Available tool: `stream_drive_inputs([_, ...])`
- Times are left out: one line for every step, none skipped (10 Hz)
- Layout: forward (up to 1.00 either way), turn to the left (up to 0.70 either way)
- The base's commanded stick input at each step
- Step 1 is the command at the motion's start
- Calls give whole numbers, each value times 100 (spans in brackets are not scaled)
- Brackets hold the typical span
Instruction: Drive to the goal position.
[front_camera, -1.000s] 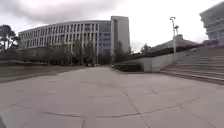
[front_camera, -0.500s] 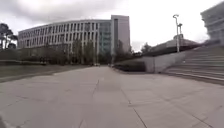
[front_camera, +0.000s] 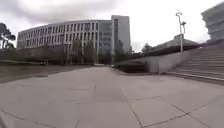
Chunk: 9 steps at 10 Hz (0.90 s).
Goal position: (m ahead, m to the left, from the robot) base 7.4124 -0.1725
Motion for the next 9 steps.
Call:
stream_drive_inputs([100,3])
stream_drive_inputs([100,3])
stream_drive_inputs([100,3])
stream_drive_inputs([100,4])
stream_drive_inputs([100,5])
stream_drive_inputs([100,4])
stream_drive_inputs([100,3])
stream_drive_inputs([100,4])
stream_drive_inputs([100,5])
